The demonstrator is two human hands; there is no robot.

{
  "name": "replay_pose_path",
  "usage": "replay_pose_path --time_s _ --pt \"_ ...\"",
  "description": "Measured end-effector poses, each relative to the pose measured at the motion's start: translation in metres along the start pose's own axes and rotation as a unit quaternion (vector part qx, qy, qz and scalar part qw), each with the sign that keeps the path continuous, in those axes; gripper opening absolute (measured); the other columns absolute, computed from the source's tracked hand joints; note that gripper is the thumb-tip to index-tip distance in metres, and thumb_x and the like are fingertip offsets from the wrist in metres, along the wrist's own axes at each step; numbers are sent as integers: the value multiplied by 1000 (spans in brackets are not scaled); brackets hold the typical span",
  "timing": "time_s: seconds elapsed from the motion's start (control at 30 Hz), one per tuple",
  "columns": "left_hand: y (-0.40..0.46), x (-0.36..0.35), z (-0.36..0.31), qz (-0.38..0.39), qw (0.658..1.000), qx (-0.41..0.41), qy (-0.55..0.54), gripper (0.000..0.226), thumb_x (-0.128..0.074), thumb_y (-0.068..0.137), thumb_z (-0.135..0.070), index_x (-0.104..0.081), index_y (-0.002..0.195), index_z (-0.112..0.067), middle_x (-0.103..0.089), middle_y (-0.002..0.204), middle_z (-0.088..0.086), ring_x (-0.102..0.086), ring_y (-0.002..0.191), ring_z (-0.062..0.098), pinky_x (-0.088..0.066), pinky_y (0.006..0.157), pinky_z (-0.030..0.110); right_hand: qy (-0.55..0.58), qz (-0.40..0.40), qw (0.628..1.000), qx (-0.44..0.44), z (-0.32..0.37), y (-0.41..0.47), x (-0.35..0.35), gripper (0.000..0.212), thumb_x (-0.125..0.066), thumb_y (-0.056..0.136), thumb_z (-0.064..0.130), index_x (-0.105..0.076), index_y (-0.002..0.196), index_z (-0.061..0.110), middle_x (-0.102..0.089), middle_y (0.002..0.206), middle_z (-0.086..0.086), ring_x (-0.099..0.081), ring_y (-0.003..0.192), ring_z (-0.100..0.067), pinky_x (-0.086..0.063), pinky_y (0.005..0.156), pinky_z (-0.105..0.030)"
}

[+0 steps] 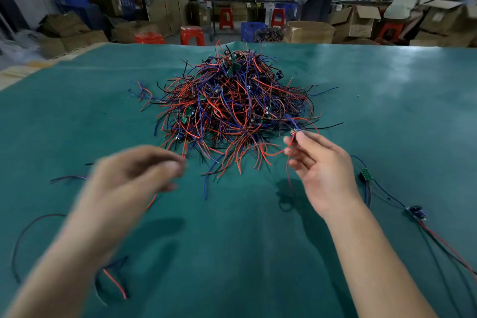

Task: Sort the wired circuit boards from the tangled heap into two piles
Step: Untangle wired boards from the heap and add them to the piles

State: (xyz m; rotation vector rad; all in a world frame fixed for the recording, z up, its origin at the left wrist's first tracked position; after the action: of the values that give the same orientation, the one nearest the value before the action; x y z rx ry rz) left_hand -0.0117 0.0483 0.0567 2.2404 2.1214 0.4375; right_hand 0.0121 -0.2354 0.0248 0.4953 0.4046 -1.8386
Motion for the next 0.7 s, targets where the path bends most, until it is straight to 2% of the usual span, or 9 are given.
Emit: replay_pose_path --time_s 0.03,0.1,0.17,0.27,0.37,0.43,0.5,0.57,0.7 --pt "0 -26 5 33 999 -3 -12 21 -72 82 -20 -75 102 -13 -76 98 6 -70 93 14 -59 81 30 28 19 999 -22 1 -1 -1 6 -72 85 13 -77 82 13 -77 84 -13 -67 60 -15 -51 51 -19" --pt "7 -86 -3 99 993 20 -66 13 -67 90 -10 -72 102 -11 -75 100 10 -69 94 18 -57 82 33 52 59 996 -52 3 -2 -3 16 -69 81 24 -77 87 12 -76 84 -12 -64 56 -13 -49 49 -19" --pt "21 -118 18 93 982 83 -143 18 -51 100 -7 -68 105 -8 -71 109 17 -67 96 24 -57 80 35 56 92 991 -73 1 -3 -5 21 -65 83 26 -80 88 13 -76 85 -12 -61 55 -12 -47 48 -19" --pt "37 -134 39 51 958 140 -243 27 -38 105 -5 -65 108 -6 -69 109 19 -69 84 23 -55 68 29 77 126 984 -100 -3 -3 -5 20 -62 86 23 -81 85 16 -77 91 -17 -59 53 -14 -47 49 -22" --pt "34 -138 46 87 937 136 -311 27 -44 104 -14 -70 103 -7 -73 104 18 -72 83 22 -57 69 26 81 159 977 -120 -3 -4 -5 6 -64 83 23 -70 85 21 -76 99 -24 -60 53 -17 -42 45 -22" --pt "33 -137 45 122 913 150 -359 27 -51 100 -27 -74 99 -12 -74 101 17 -73 87 24 -59 73 29 33 177 976 -121 -5 -6 -8 4 -64 85 24 -61 87 24 -76 105 -23 -64 59 -17 -36 44 -21" --pt "34 -136 40 145 904 168 -366 35 -56 92 -41 -71 107 -12 -74 107 16 -73 93 25 -59 76 31 -28 164 981 -100 -9 -6 -10 5 -67 84 23 -63 87 24 -76 108 -16 -60 67 -20 -32 53 -27" --pt "34 -136 40 156 904 173 -358 44 -59 87 -43 -67 114 -10 -73 113 16 -72 98 26 -59 78 31 -88 121 986 -70 -11 -5 -9 4 -71 84 19 -72 84 22 -74 98 -7 -54 71 -20 -28 57 -30" --pt "34 -137 41 158 918 136 -336 28 -67 84 -22 -70 110 -13 -73 112 11 -73 91 24 -57 69 24 -162 48 985 -39 -16 -3 -6 5 -73 91 11 -76 90 15 -73 79 -5 -55 58 -13 -28 41 -20"
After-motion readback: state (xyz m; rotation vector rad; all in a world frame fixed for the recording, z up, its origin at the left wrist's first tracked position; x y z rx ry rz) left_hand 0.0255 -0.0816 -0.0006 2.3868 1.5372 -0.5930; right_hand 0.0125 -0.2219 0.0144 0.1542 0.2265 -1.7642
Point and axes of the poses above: each hand's wrist, its own y-axis towards the middle knuckle, its own x-axis out of the back of the hand, z = x × y, the point moved 2 cm from there along y, towards the middle knuckle
